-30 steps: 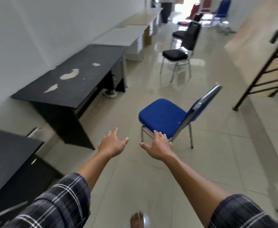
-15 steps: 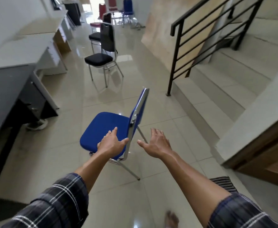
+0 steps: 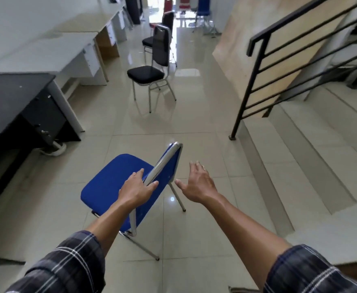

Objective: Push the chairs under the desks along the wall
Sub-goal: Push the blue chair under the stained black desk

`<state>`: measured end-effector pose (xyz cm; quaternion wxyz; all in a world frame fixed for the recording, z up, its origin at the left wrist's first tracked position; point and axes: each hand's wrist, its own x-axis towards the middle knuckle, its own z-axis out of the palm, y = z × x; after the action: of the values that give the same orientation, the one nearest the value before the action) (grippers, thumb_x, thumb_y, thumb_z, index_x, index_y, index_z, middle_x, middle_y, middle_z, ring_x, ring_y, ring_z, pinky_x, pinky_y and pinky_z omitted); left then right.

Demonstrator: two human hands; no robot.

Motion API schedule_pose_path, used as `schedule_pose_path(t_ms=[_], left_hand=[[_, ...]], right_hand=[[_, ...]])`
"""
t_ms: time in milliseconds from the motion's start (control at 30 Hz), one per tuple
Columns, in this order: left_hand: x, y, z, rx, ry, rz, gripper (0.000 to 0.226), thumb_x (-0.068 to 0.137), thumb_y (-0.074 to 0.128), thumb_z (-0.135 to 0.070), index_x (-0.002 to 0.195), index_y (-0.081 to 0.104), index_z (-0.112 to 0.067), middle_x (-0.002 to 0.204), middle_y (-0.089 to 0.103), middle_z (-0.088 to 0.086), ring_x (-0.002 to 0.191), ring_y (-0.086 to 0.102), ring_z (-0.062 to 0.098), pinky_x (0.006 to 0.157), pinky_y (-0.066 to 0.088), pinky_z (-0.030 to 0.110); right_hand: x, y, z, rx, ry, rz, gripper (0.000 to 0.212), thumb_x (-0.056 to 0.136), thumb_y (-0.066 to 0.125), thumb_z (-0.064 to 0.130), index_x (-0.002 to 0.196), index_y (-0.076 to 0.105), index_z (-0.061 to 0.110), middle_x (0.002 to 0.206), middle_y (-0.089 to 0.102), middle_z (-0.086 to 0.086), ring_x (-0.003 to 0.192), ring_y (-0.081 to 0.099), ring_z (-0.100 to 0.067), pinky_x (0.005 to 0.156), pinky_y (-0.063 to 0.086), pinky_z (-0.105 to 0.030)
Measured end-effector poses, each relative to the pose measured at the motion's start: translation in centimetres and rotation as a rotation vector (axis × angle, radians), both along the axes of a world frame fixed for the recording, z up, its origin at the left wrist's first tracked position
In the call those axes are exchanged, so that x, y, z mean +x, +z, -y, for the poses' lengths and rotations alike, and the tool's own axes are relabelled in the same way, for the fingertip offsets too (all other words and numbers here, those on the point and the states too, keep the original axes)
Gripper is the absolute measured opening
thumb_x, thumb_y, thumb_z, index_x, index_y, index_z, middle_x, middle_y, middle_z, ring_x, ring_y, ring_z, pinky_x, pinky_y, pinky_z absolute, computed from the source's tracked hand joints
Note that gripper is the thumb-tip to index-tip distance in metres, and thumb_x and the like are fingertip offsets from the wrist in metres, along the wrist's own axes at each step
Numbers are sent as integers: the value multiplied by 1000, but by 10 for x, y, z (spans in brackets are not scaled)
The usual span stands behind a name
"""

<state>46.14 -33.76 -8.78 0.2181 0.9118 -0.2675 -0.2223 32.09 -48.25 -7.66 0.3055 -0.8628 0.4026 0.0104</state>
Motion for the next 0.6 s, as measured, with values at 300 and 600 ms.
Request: schedule_pose_path(t_ms=[300,600], left_hand=[[26,-2,41,22,29,-249,59,98,23,-60,131,55,-22,131,58,2,117,51,21,90,36,30],[42,-14,65,67,264,-306,52,98,35,-56,64,41,-17,65,50,-2,64,46,16,65,38,34]], right_hand=[[97,-6,77,-54,301,40,68,98,46,55,155,24,24,166,14,-10,152,13,-31,120,18,-55],[135,-32,107,28,317,-29,41,96,42,53,119,57,22,131,52,-5,122,44,-25,102,42,-48]])
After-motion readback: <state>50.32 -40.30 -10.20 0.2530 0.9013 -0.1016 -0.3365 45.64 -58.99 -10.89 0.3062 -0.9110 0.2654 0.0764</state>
